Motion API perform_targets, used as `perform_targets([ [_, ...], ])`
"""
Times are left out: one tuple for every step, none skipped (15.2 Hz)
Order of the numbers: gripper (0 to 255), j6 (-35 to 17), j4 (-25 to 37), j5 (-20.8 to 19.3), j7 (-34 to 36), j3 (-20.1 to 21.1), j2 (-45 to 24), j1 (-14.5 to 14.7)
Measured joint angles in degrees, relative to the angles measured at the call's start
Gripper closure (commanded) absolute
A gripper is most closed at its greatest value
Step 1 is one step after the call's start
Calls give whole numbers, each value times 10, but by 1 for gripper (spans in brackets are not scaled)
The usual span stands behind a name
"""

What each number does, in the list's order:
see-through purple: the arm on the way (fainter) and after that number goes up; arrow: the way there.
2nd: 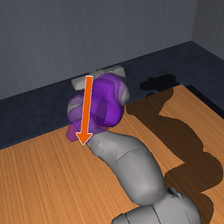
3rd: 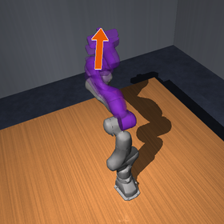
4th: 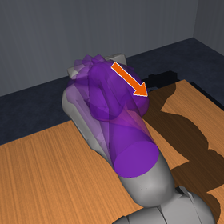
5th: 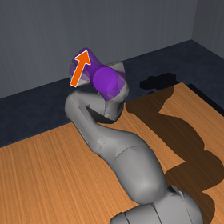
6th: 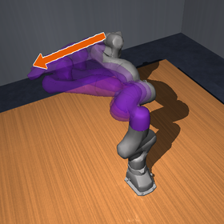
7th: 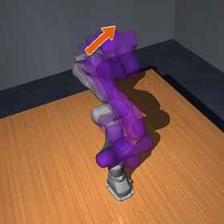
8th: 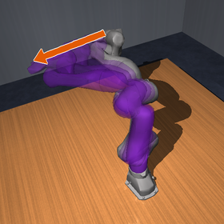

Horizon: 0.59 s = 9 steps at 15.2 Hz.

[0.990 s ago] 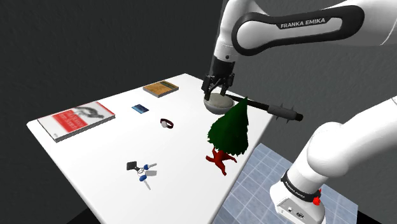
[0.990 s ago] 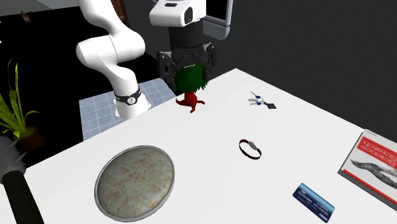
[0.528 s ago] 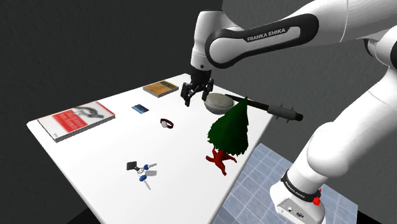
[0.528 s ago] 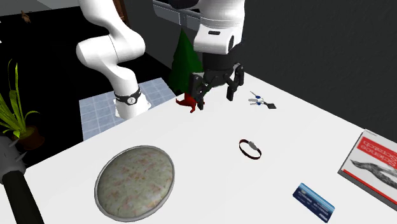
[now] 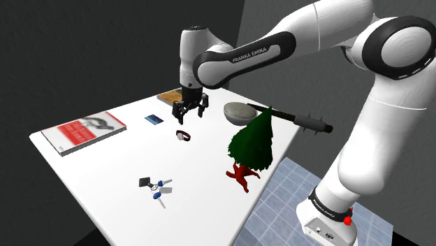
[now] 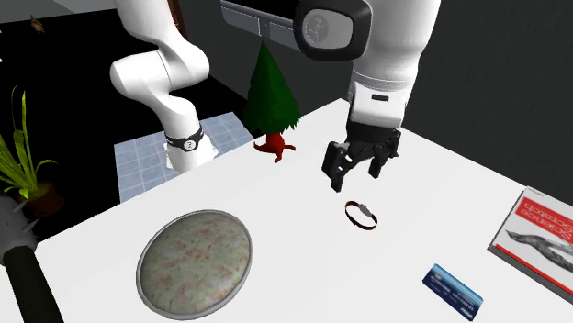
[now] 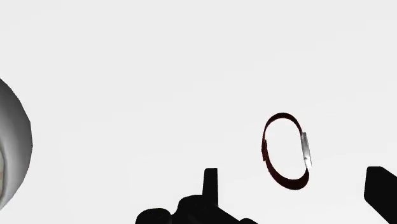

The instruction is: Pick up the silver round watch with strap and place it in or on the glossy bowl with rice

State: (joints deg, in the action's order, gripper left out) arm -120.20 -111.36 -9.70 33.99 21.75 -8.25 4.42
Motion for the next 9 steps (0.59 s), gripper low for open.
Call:
perform_targets([
  [0,4,25,-13,11,1,-25,6],
  [0,3,43,-27,26,2,-49,15],
  [0,6,70,-42,36,0,-77,23],
  [0,9,92,-53,44,-1,-99,31],
  [0,11,105,-59,47,-3,-113,35],
  [0,9,112,-64,50,-4,-122,37],
  [0,6,115,-68,53,-5,-129,39],
  [0,1,114,-70,53,-7,-134,39],
  [0,-6,112,-72,54,-8,-138,39],
])
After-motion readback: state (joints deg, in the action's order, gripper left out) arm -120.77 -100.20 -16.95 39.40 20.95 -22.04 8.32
